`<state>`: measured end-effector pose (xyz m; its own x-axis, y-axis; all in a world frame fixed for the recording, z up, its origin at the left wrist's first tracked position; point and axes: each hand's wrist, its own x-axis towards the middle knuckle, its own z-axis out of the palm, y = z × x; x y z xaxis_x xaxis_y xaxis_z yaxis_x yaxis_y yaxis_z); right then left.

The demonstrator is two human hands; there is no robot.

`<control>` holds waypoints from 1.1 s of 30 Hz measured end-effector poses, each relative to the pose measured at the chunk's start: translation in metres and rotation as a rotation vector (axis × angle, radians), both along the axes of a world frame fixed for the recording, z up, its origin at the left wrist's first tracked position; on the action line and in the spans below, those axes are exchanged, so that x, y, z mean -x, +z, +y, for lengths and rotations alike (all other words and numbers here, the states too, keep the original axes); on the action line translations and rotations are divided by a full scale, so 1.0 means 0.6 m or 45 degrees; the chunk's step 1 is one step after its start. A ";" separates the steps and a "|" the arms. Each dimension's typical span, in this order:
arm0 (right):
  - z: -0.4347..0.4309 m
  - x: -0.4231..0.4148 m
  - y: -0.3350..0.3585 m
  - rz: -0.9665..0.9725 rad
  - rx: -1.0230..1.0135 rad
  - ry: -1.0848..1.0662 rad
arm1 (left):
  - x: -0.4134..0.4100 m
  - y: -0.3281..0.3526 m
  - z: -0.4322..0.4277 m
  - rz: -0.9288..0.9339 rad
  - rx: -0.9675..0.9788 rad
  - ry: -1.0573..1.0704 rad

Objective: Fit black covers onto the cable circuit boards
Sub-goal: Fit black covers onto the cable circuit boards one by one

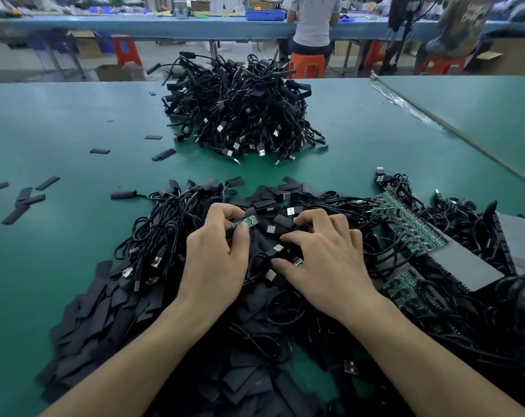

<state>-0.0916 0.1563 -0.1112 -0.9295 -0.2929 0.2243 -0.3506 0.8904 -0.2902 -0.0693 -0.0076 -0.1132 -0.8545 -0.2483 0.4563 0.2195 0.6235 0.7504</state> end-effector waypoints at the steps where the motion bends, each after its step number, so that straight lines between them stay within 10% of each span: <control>1: -0.001 0.000 0.000 -0.013 -0.039 0.008 | -0.001 0.000 0.000 0.007 -0.001 -0.001; 26: -0.001 -0.014 0.011 0.020 -0.030 0.075 | -0.001 0.000 -0.004 -0.003 -0.182 0.009; 33: 0.003 -0.014 0.019 0.223 0.924 -0.006 | -0.004 -0.004 -0.001 0.051 -0.139 -0.062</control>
<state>-0.0835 0.1581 -0.0998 -0.8633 -0.0113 0.5045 -0.4424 0.4981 -0.7458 -0.0672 -0.0081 -0.1155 -0.8484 -0.2567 0.4629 0.2789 0.5264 0.8032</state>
